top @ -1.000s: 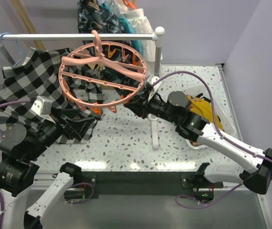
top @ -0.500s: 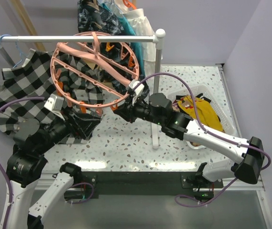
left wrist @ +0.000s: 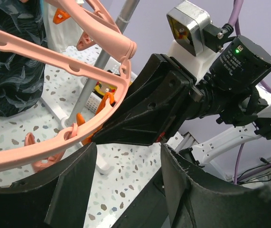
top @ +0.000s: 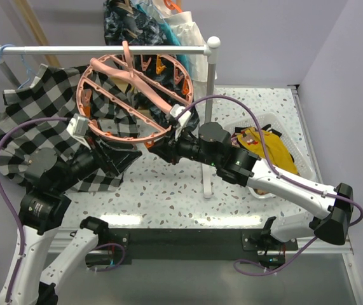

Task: Clip the socks to the hanger
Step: Open the clamp at the hanger.

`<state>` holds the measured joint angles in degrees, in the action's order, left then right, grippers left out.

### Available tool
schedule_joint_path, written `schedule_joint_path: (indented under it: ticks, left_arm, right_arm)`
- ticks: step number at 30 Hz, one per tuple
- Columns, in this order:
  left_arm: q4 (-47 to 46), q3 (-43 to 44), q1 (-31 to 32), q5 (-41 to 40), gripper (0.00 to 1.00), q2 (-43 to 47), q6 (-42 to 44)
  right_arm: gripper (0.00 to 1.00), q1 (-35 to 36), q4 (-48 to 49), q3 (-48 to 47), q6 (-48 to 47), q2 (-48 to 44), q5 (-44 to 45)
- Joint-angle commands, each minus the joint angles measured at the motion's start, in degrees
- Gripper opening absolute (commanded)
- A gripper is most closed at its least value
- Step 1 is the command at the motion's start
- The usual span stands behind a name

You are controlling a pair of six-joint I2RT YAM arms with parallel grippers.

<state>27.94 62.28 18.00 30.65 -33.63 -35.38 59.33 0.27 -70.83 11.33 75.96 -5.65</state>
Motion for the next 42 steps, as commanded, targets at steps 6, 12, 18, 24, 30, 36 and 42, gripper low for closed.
schedule_joint_path:
  ticks: [6, 12, 18, 24, 30, 36, 42]
  left_arm:
    - [-6.2, -0.2, -0.2, 1.3, 0.58, -3.5, -1.7]
    - [-6.0, -2.8, 0.1, -0.8, 0.61, -4.1, 0.2]
    - [-9.2, -5.2, 0.3, -1.6, 0.62, -4.6, 0.2]
    - [-11.5, -5.6, 1.2, -3.4, 0.63, -5.4, -0.9]
    - [-14.2, -7.6, 4.0, -6.2, 0.66, -6.1, -2.3]
    - [-14.3, -6.9, 10.5, -13.4, 0.66, -8.0, -2.6]
    - [-11.9, -5.0, 15.9, -23.1, 0.66, -9.1, -2.9]
  right_arm:
    - [0.0, 0.3, -2.1, -5.1, -0.2, -1.1, -0.9]
    - [0.0, 0.3, -3.1, -5.5, -1.2, -0.8, -2.6]
    - [0.0, 0.3, -3.3, -5.4, -1.9, -0.9, -3.8]
    - [0.0, 0.3, -3.1, -4.8, -2.6, -0.6, -3.5]
    - [0.0, 0.3, -2.6, -4.3, -2.7, -0.1, -3.1]
    - [0.0, 0.4, -1.0, -3.4, -2.5, 0.1, -1.8]
    - [0.0, 0.4, -1.0, -2.8, -3.2, -0.2, -1.0]
